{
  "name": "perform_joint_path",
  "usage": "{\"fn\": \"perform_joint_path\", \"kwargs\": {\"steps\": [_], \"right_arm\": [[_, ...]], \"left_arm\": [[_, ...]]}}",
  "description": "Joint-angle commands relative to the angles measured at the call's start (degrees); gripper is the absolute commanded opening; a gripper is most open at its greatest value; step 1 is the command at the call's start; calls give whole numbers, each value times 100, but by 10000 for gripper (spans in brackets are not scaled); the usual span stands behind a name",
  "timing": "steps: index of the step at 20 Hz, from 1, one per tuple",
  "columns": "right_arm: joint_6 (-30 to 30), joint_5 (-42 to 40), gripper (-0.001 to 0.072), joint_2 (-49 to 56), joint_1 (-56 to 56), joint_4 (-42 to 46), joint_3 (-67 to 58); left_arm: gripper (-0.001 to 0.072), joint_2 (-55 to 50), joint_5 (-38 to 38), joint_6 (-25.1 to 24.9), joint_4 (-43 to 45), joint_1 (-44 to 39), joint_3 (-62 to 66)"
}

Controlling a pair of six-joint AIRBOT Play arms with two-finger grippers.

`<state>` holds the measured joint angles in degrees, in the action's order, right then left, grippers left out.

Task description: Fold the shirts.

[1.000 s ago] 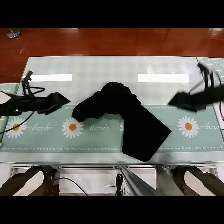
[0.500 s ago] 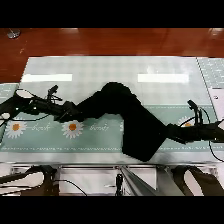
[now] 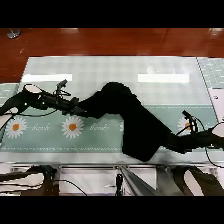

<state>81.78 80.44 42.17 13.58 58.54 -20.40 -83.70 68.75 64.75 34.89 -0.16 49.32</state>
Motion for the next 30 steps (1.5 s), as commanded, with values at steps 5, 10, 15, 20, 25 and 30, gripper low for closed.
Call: {"fn": "perform_joint_path", "kwargs": {"steps": [5, 10, 15, 20, 25, 30], "right_arm": [[122, -575, 624, 1207, -1394, -17, 42], [131, -1388, 624, 1659, -1558, -538, 13], [28, -2037, 624, 1932, -1558, -1025, -463], [-848, -1954, 23, 2640, -1558, -1611, -1178], [-640, -885, 29, 2695, -1058, -511, -3845], [-459, -509, 29, 2693, -426, -282, -7842]], "left_arm": [[29, -17, 70, -87, -22, -33, 107], [29, -17, 22, -87, -22, -35, 107], [29, -17, -201, -85, -22, -33, 107], [29, -15, -225, 44, -22, -33, 109], [29, 297, 98, 50, -118, 295, 1314], [29, 890, -844, 787, -538, 802, 4065]]}}
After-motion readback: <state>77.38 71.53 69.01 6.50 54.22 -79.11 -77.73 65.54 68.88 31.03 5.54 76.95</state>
